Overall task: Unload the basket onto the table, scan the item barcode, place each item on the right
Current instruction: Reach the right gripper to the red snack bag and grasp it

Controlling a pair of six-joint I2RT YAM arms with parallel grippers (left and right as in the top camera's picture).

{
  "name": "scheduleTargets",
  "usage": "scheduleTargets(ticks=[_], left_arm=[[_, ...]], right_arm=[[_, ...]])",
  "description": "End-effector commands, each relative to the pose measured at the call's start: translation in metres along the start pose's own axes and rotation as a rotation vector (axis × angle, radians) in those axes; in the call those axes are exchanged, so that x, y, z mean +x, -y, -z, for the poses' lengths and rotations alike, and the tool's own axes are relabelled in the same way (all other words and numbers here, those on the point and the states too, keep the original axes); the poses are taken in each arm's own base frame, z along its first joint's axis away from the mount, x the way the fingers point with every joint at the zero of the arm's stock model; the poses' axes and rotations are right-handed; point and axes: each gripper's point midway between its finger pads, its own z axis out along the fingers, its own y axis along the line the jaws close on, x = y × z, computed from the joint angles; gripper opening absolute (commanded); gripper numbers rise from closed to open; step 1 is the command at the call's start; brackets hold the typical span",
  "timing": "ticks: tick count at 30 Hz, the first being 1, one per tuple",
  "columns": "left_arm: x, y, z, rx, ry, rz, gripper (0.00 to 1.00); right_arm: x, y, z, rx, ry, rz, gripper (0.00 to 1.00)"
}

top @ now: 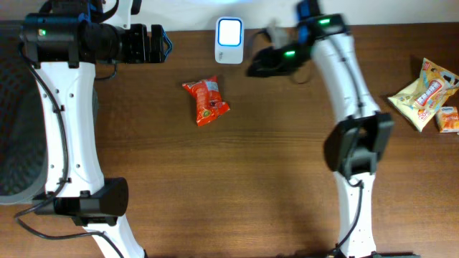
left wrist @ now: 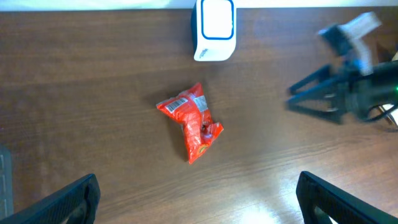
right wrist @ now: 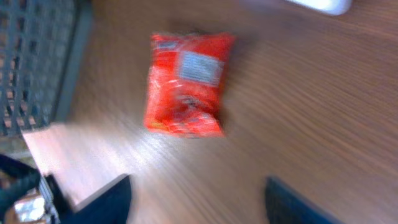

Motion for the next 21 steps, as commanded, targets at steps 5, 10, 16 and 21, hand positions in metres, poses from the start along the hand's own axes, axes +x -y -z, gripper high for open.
scheduleTargets(ticks=[5,10,16,21], left_arm=[[-0.002,0.001,0.007,0.001,0.018,-0.023,0.99],[-0.002,0.001,0.007,0.002,0.018,-0.023,0.99],[-0.002,0.001,0.007,0.002,0.018,-0.023,0.99],[-0.002,0.001,0.007,0.002,0.018,-0.023,0.99]], right_arm=[[-0.006,-0.035,-0.085,0.188,0.015,-0.168,0.04],[0.003,-0.034,-0.129,0.278,0.005,-0.155,0.04],[0.030,-0.013,-0.178,0.304,-0.069,-0.178,0.04],[0.069,0.003,-0.176,0.355,-0.221,-0.217,0.04]])
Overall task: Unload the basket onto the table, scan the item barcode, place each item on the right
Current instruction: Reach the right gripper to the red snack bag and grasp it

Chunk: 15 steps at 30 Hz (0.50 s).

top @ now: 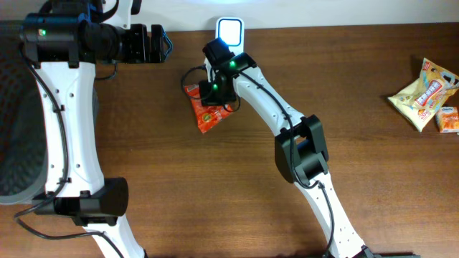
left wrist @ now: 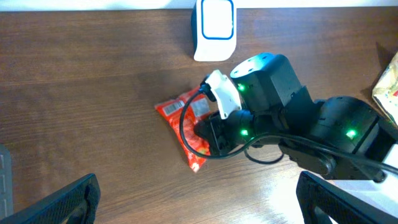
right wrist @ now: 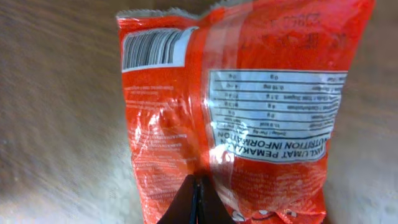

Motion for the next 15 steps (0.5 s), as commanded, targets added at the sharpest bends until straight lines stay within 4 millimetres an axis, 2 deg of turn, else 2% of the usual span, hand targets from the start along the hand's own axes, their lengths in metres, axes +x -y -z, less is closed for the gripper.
scheduleTargets(ticks=[1,5,6,7,9,10,12,15], left_arm=[[-0.002,0.001,0.007,0.002,0.019,-0.023,0.99],[-0.002,0.001,0.007,0.002,0.019,-0.023,0.99],[-0.002,0.001,0.007,0.002,0.019,-0.023,0.99],[-0.002,0.001,0.007,0.002,0.019,-0.023,0.99],[-0.002,0.001,0.007,0.002,0.019,-0.023,0.99],[-0.002,0.001,0.007,0.002,0.019,-0.023,0.99],[-0.002,0.001,0.007,0.002,0.019,-0.023,0.99],[-0.002,0.001,0.007,0.002,0.019,-0.023,0.99]], right_arm=[[0.030,0.030,-0.012,0.094,-0.127,0.000,0.04],[0.049,0.072,0.030,0.366,-0.180,-0.007,0.04],[0.046,0.089,0.057,0.488,-0.156,0.001,0.04],[0.041,0.097,0.083,0.551,-0.119,-0.008,0.04],[0.036,0.093,0.103,0.527,-0.088,-0.019,0.04],[0.035,0.085,0.109,0.478,-0.082,-0.019,0.04],[0.039,0.063,0.109,0.335,-0.116,0.043,0.04],[0.050,0.063,0.101,0.325,-0.164,0.033,0.04]])
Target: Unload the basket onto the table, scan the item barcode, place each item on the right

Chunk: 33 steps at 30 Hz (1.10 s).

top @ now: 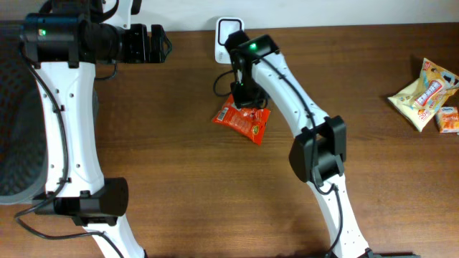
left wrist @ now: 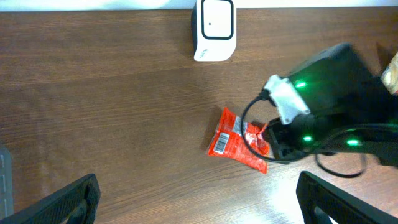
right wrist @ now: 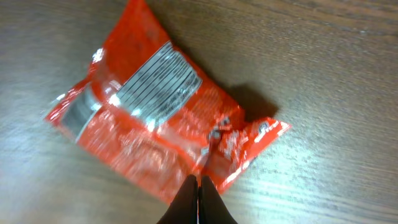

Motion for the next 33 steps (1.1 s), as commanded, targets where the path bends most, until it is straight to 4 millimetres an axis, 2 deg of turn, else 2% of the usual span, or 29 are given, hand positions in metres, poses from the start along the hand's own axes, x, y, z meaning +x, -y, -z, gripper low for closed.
scheduleTargets(ticks=[1,5,6,9,11,12,14,15,16,17,18,19,20,21,22,24,25,29,33], left_arm=[[-0.002,0.001,0.007,0.002,0.019,-0.023,0.99],[-0.002,0.001,0.007,0.002,0.019,-0.023,0.99],[-0.002,0.001,0.007,0.002,0.019,-0.023,0.99],[-0.002,0.001,0.007,0.002,0.019,-0.023,0.99],[-0.002,0.001,0.007,0.002,0.019,-0.023,0.99],[-0.002,0.001,0.007,0.002,0.019,-0.023,0.99],[-0.002,0.001,0.007,0.002,0.019,-0.023,0.99],[-0.002,0.001,0.007,0.002,0.019,-0.023,0.99],[-0.002,0.001,0.007,0.002,0.019,-0.023,0.99],[-0.002,0.001,0.007,0.002,0.019,-0.023,0.99],[-0.002,0.001,0.007,0.002,0.019,-0.023,0.99],[-0.002,0.001,0.007,0.002,0.019,-0.023,0.99],[-0.002,0.001,0.007,0.002,0.019,-0.023,0.99],[-0.002,0.001,0.007,0.002,0.019,-0.023,0.99],[-0.002,0.001,0.007,0.002,0.019,-0.023,0.99],[-0.002,0.001,0.007,0.002,0.019,-0.023,0.99],[-0.002,0.001,0.007,0.002,0.019,-0.023,0.99],[-0.002,0.001,0.007,0.002,0.019,-0.023,0.99],[-0.002,0.001,0.007,0.002,0.019,-0.023,0.99]], right_arm=[[0.009,-0.017,0.000,-0.065,-0.020,0.004,0.04],[0.001,-0.059,-0.026,-0.289,-0.015,0.013,0.04],[0.002,-0.063,-0.035,-0.316,-0.022,0.017,0.04],[0.015,-0.047,-0.074,-0.242,-0.066,-0.001,0.04],[0.025,-0.038,-0.091,-0.206,-0.095,-0.002,0.04],[0.026,-0.037,-0.091,-0.201,-0.096,0.032,0.04],[0.016,-0.033,-0.065,-0.195,-0.051,0.042,0.04],[0.009,-0.028,-0.049,-0.184,-0.022,0.041,0.11],[0.000,-0.020,-0.026,-0.161,0.014,0.032,0.21],[-0.004,-0.011,-0.010,-0.142,0.035,0.026,0.25],[-0.009,-0.004,0.008,-0.136,0.060,0.035,0.40],[-0.013,0.007,0.026,-0.131,0.079,0.041,0.62],[-0.014,0.018,0.037,-0.129,0.087,0.036,0.71],[-0.015,0.032,0.043,-0.125,0.087,0.024,0.86],[-0.013,0.045,0.043,-0.122,0.073,0.010,0.99],[-0.004,0.069,0.032,-0.152,0.010,-0.053,0.99],[0.000,0.071,0.026,-0.193,-0.015,-0.063,0.98],[0.011,0.054,-0.008,-0.475,-0.070,-0.021,0.99],[0.021,0.045,-0.045,-0.543,-0.096,-0.034,0.98]])
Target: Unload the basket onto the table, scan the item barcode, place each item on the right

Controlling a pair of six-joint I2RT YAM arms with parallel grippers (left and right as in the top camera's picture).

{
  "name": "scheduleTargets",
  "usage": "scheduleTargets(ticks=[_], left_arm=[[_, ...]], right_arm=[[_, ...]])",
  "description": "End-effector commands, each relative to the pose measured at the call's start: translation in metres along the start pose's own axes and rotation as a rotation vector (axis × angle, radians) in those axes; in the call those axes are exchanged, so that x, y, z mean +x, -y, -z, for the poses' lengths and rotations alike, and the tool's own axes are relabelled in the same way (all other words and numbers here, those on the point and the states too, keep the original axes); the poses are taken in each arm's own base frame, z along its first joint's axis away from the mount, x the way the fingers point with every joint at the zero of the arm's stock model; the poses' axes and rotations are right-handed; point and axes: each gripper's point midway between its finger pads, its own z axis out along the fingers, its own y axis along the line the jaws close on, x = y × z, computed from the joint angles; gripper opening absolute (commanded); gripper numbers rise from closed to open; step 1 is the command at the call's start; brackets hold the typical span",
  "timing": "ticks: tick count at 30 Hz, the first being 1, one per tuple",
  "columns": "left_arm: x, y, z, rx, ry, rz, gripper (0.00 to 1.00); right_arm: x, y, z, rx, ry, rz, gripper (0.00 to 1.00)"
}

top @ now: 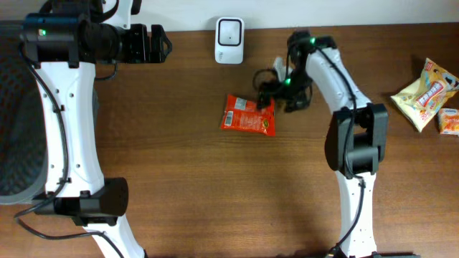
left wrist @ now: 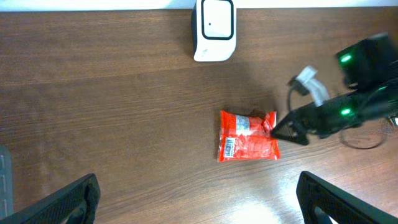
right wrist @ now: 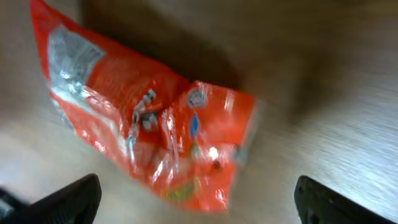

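Note:
The red snack packet (top: 249,115) lies flat on the wooden table, below and a little right of the white scanner (top: 229,31). In the left wrist view the packet (left wrist: 247,135) shows its white barcode label face up, and the scanner (left wrist: 214,29) has a dark screen. My right gripper (top: 267,92) stands open just right of the packet, holding nothing. Its wrist view shows the packet (right wrist: 149,124) ahead of the spread fingers (right wrist: 68,202). My left gripper (top: 166,44) is open high at the back left, far from the packet.
A yellow snack bag (top: 423,89) and a small orange packet (top: 448,118) lie at the table's far right. A dark mesh basket (top: 14,129) stands off the table's left edge.
My right gripper was shut on the packet below the scanner. It is now open and drawn back to the right, and the packet lies flat, turned lengthwise left to right. The left arm is unmoved.
The packet lay left of centre with my right gripper open to the right of the lit scanner. Then the gripper was shut on the packet. Then it held the packet further right, below the scanner, whose screen had gone dark. Now the packet lies released there.

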Motion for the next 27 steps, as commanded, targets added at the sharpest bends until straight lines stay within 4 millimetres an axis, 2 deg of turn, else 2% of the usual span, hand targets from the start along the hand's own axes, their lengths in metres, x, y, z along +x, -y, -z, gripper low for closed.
scheduleTargets(ticks=[1,3,4,6,8,12,16,17,19,20,22,24,26,27], left_arm=[[-0.002,0.001,0.007,0.002,0.019,-0.023,0.99],[-0.002,0.001,0.007,0.002,0.018,-0.023,0.99],[-0.002,0.001,0.007,0.002,0.018,-0.023,0.99],[-0.002,0.001,0.007,0.001,0.018,-0.023,0.99],[-0.002,0.001,0.007,0.002,0.018,-0.023,0.99],[-0.002,0.001,0.007,0.002,0.018,-0.023,0.99],[-0.002,0.001,0.007,0.001,0.019,-0.023,0.99],[-0.002,0.001,0.007,0.001,0.018,-0.023,0.99],[-0.002,0.001,0.007,0.002,0.018,-0.023,0.99],[-0.002,0.001,0.007,0.002,0.018,-0.023,0.99],[-0.002,0.001,0.007,0.001,0.018,-0.023,0.99],[-0.002,0.001,0.007,0.002,0.018,-0.023,0.99],[-0.002,0.001,0.007,0.002,0.018,-0.023,0.99],[-0.002,0.001,0.007,0.002,0.019,-0.023,0.99]], right_arm=[[0.013,-0.012,-0.030,-0.130,-0.037,0.024,0.99],[0.016,-0.008,-0.044,-0.148,-0.038,0.014,0.99],[0.018,-0.005,-0.050,-0.147,-0.037,0.015,0.86],[0.018,-0.002,-0.056,-0.147,-0.029,0.019,0.34],[0.012,-0.002,-0.056,-0.147,-0.009,-0.002,0.04],[-0.004,-0.004,-0.035,-0.153,0.043,-0.031,0.04],[-0.022,-0.006,0.025,-0.083,0.147,-0.014,0.04],[-0.026,0.001,0.044,0.000,0.179,-0.012,0.04],[-0.028,0.032,0.092,0.293,0.256,-0.084,0.04],[-0.024,0.048,0.118,0.456,0.297,-0.138,0.04],[-0.015,0.065,0.163,0.704,0.361,-0.211,0.04],[-0.006,0.072,0.186,0.871,0.397,-0.263,0.04],[0.002,0.076,0.199,1.002,0.429,-0.322,0.04],[0.002,0.073,0.199,1.041,0.440,-0.317,0.04]])
